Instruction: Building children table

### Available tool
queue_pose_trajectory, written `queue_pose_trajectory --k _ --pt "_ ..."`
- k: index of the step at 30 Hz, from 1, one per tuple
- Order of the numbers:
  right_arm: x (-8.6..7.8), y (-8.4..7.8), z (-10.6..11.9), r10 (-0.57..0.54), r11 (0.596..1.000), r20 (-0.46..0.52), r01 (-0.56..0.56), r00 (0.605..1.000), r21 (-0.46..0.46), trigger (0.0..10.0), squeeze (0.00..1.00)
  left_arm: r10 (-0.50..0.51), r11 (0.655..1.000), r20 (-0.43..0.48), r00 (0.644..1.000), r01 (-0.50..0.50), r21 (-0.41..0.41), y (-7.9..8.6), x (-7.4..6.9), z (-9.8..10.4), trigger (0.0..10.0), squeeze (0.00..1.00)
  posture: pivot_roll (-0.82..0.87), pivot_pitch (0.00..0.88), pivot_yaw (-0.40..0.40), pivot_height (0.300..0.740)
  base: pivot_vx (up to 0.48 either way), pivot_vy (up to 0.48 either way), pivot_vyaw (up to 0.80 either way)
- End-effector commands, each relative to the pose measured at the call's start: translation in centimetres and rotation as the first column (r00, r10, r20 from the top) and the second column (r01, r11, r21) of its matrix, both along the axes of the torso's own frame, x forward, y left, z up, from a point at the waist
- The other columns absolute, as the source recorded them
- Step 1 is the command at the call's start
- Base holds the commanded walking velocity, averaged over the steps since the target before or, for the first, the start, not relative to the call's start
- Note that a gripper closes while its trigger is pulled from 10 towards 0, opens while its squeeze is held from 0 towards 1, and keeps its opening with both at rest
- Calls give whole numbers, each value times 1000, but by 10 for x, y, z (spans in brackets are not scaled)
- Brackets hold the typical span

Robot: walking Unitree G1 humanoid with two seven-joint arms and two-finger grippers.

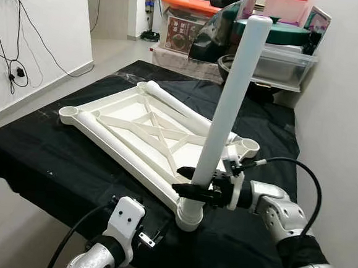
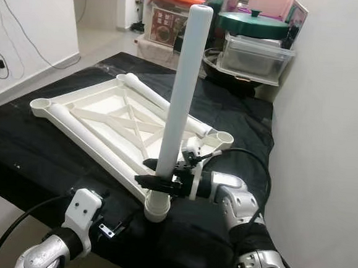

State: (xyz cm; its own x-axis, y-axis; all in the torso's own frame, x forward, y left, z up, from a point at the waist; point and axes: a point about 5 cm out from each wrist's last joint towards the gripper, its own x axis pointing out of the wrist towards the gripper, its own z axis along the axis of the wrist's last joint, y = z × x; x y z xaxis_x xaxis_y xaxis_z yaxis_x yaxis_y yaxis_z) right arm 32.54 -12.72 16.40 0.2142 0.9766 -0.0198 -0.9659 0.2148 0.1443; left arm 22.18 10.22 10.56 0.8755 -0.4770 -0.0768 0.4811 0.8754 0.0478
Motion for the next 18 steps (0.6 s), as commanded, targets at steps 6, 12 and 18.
queue_pose_trajectory --k 6,12,18 --pt "34 -8 -4 -499 867 51 499 865 15 0 0 -7 1000 -20 1000 7 0 -2 -1 -4 10000 0 221 0 -100 740 0 0 0" --pt "46 -37 -9 -804 595 26 803 594 42 0 0 -9 1000 -21 1000 9 -1 -2 -1 -4 10000 0 220 0 -98 740 0 0 0" --pt "39 -82 -17 -997 58 50 998 58 0 0 0 -9 1000 -21 1000 9 0 -1 -1 -4 10000 0 219 0 -95 740 0 0 0"
